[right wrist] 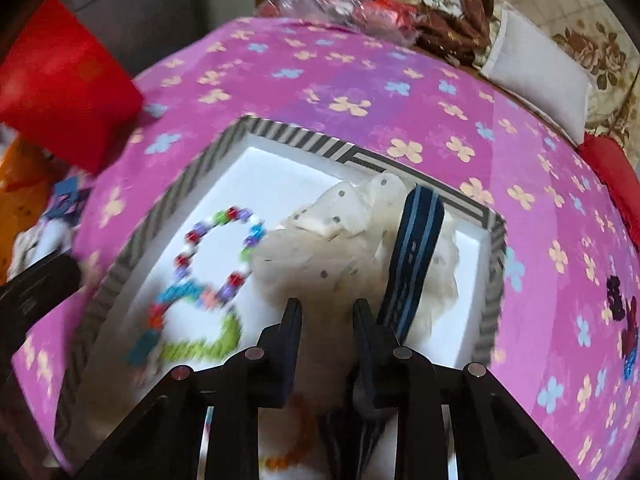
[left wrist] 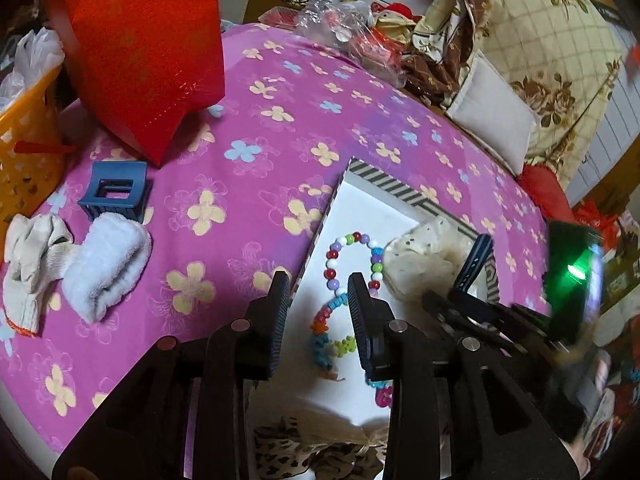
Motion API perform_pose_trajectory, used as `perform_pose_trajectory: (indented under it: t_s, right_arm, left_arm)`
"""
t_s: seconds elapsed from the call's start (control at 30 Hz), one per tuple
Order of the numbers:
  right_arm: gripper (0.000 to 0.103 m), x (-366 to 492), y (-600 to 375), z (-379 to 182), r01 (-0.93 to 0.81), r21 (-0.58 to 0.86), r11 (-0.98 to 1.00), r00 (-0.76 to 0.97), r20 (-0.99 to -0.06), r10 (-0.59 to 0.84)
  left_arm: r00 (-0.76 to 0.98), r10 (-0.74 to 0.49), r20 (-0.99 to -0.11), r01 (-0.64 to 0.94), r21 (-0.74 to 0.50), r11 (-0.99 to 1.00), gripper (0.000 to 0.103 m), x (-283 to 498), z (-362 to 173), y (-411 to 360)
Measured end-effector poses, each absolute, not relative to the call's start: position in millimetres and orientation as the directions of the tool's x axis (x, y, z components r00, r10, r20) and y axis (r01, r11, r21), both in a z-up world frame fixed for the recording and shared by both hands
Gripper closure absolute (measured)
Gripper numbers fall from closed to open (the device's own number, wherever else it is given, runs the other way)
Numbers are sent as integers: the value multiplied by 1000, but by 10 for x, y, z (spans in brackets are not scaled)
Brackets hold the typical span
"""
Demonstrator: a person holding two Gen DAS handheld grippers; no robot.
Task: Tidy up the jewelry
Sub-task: 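Open both grippers over the tray and withdraw them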
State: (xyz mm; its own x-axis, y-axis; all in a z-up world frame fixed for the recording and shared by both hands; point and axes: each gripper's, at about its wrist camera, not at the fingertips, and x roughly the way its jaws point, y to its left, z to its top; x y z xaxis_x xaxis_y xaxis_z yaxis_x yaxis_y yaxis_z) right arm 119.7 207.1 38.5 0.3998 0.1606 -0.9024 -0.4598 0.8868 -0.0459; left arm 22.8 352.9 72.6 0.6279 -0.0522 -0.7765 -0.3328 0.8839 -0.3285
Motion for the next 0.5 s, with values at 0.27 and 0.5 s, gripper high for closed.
perform_pose_trajectory:
  t_s: [0.27, 0.5]
  right_arm:
    - [78, 1297, 2041, 574, -427, 36, 904, 416, -879, 232]
    - [78, 727, 1282, 1088, -422, 156, 893, 485, -793, 368]
  left_arm:
    - [624, -46, -780, -314, -304, 900, 73, 294, 726, 3445]
    - [629, -50, -775, -287, -291, 913, 73, 272, 756, 3287]
